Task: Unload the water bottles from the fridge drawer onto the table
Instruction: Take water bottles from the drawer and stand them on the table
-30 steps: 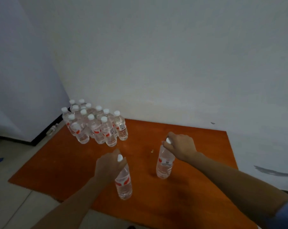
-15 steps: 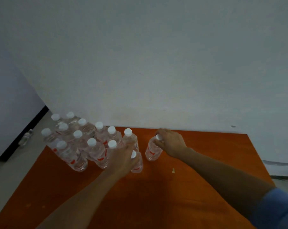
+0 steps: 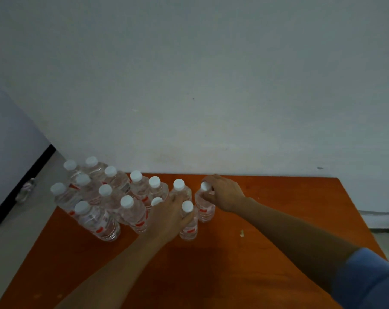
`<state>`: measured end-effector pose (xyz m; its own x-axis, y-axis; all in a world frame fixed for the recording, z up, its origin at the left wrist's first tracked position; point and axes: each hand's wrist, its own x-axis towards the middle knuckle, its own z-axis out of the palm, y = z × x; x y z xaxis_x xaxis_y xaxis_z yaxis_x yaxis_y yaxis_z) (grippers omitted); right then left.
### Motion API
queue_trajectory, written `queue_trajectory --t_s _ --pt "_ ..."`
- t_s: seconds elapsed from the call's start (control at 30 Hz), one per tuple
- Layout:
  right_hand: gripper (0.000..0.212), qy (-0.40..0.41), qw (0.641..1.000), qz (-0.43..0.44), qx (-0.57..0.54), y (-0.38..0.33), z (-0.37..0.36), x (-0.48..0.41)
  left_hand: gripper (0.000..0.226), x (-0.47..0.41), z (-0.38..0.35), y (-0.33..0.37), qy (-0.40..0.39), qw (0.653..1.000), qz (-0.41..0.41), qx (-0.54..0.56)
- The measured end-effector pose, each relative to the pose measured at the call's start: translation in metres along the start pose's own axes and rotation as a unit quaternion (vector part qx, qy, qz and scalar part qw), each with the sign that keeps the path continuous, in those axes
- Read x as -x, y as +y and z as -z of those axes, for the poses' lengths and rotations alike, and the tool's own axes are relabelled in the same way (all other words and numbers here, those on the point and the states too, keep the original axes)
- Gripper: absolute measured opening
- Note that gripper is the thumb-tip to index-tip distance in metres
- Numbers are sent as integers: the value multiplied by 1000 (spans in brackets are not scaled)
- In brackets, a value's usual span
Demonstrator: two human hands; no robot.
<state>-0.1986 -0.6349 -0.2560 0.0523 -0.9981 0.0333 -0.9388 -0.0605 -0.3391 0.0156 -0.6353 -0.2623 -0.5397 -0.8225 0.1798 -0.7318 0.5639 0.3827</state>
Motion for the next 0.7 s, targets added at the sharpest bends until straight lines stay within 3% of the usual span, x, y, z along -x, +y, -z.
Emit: queue_trajectory --t_s 0.17,0.33,0.7 --pt "49 -1 999 -54 1 13 23 27 33 -6 23 18 28 998 -28 -50" --pt "45 30 991 -127 6 54 63 96 31 -15 29 76 39 994 -82 -63" --pt "41 154 934 -322 15 116 125 390 24 47 -29 292 -43 958 -269 -83"
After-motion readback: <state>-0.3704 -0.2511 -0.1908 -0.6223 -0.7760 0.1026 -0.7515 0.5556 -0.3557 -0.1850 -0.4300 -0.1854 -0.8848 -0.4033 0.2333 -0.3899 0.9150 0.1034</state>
